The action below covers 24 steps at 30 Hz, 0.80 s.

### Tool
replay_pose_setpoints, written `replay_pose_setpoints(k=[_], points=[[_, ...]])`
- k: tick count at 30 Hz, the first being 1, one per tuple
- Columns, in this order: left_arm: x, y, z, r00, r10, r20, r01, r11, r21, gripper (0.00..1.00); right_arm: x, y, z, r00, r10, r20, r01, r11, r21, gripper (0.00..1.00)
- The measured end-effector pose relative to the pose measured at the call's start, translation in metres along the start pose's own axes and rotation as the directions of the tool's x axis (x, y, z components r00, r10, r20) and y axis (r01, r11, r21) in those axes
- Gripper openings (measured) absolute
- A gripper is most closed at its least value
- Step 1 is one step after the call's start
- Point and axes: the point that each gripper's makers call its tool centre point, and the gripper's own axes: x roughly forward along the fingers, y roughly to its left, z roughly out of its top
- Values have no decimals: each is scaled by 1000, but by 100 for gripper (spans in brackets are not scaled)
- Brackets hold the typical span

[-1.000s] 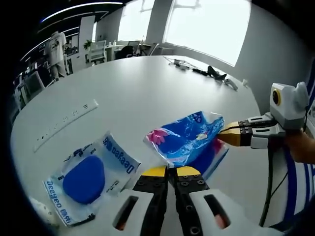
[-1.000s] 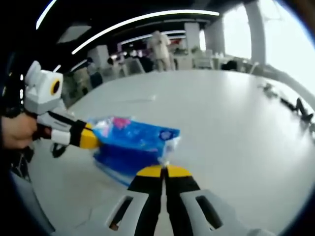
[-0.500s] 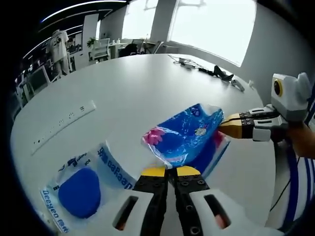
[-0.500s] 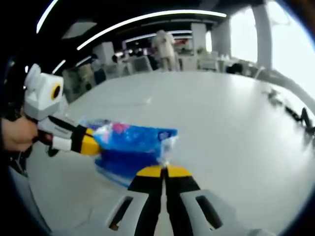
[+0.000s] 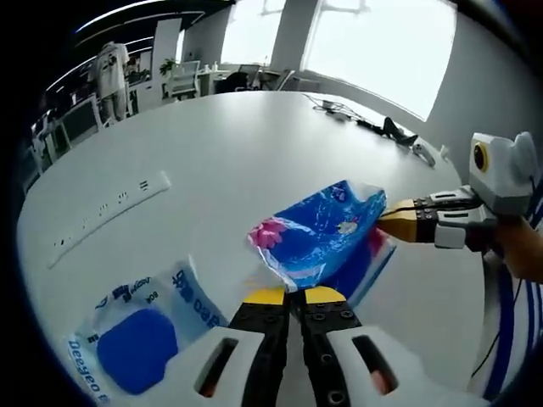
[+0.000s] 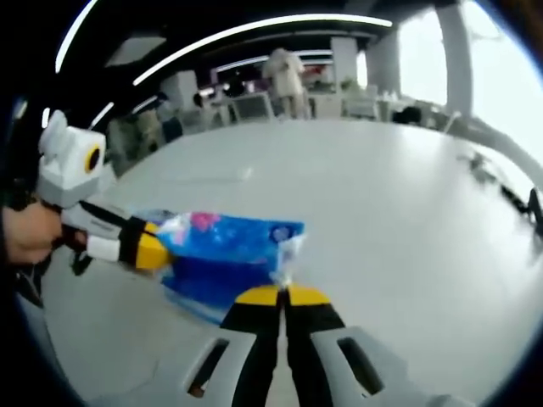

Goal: Arrange the tabletop items into an orderly group along one side of the table until the central work area is clear of visible clutter.

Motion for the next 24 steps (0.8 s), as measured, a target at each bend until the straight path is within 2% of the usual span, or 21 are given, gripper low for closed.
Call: replay_pose_setpoints(k=[13,17,24], points=[[11,14,-4,1000,22,-19,-23,1000,-17,3,21,0,-5,1000,11,-18,-10,1000,5,0],[14,14,-7,999,28,-24,-28,1000,-1,3,25,-2,-6,1000,10,-21,-10,1000,11,0],[16,17,-6,999,31,-19,-31,999,-23,3,27,-3,-8,1000,7,-26,-7,1000,11,0]])
